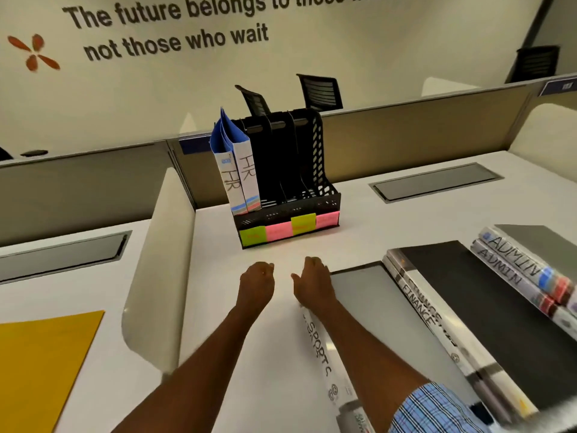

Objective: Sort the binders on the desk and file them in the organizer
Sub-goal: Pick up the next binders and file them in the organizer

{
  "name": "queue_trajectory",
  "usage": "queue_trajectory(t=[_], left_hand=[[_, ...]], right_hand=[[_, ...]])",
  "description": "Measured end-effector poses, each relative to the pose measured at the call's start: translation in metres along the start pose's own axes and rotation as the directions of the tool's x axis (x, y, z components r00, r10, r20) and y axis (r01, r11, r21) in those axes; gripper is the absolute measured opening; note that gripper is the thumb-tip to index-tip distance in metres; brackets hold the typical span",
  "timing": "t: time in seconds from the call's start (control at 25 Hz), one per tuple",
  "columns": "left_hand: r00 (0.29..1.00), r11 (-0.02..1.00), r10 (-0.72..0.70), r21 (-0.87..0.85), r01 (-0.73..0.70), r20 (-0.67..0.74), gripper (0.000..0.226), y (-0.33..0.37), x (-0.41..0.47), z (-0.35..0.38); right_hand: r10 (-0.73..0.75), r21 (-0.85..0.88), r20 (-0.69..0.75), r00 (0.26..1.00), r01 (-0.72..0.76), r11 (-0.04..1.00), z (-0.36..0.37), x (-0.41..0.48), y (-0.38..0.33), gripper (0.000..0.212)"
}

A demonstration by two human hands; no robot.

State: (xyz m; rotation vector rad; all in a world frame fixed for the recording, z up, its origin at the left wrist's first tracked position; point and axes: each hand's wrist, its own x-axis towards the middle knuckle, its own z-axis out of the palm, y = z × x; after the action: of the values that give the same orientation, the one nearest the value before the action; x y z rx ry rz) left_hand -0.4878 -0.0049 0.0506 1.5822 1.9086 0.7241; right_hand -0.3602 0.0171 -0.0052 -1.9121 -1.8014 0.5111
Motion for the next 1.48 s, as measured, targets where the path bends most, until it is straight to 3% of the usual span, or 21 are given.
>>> queue_trajectory(t=[0.12, 0.2, 0.32, 0.52, 0.72, 0.84, 1.0, 1.12, 1.32, 1.48], left_hand=[[0.987, 0.995, -0.055, -0.075, 0.066, 0.149, 0.039, -0.014, -0.028, 0.007], [0.966, 0.96, -0.12, -0.222, 0.172, 0.227, 0.031, -0.026, -0.042, 0.015], [0.914, 0.806, -0.205, -0.469, 0.361, 0.35, 0.017, -0.034, -0.064, 0.024], [0.787, 0.6, -0.322, -0.53, 0.6, 0.526, 0.021, -0.034, -0.093, 0.046], [0.775, 0.584, -0.307, -0.534, 0.612, 0.553, 0.016, -0.028, -0.109, 0.052], [0.749, 0.444, -0.311, -0.608, 0.659, 0.585, 0.023, -0.022, -0.113, 0.062], [0.758, 0.391, -0.275, -0.652, 0.65, 0.591, 0.04, 0.001, -0.107, 0.075], [0.739, 0.3, -0.21, -0.677, 0.672, 0.641, 0.036, 0.024, -0.102, 0.08], [0.845, 0.407, -0.239, -0.741, 0.534, 0.478, 0.024, 0.056, -0.09, 0.075], [0.919, 0.422, -0.238, -0.818, 0.39, 0.315, 0.026, 0.077, -0.084, 0.053]], right_hand=[[0.125, -0.068, -0.038, 0.991, -0.127, 0.99, 0.0, -0.049, 0.011, 0.047], [0.165, -0.133, -0.018, 0.986, -0.166, 0.977, -0.002, -0.08, 0.019, 0.052], [0.206, -0.203, 0.013, 0.979, -0.199, 0.959, -0.01, -0.126, 0.032, 0.06], [0.254, -0.311, 0.096, 0.963, -0.213, 0.926, -0.012, -0.178, 0.044, 0.078], [0.24, -0.293, 0.137, 0.961, -0.192, 0.937, -0.014, -0.188, 0.045, 0.064], [0.169, -0.255, 0.165, 0.972, -0.123, 0.959, -0.026, -0.187, 0.041, 0.043], [0.031, -0.158, 0.149, 0.988, -0.007, 0.987, -0.061, -0.182, 0.04, 0.031], [-0.056, -0.091, 0.126, 0.99, 0.068, 0.994, -0.086, -0.175, 0.038, 0.027], [-0.164, -0.008, 0.09, 0.982, 0.165, 0.986, -0.114, -0.166, 0.032, 0.031], [-0.241, 0.056, -0.003, 0.97, 0.241, 0.969, -0.121, -0.159, 0.026, 0.041]])
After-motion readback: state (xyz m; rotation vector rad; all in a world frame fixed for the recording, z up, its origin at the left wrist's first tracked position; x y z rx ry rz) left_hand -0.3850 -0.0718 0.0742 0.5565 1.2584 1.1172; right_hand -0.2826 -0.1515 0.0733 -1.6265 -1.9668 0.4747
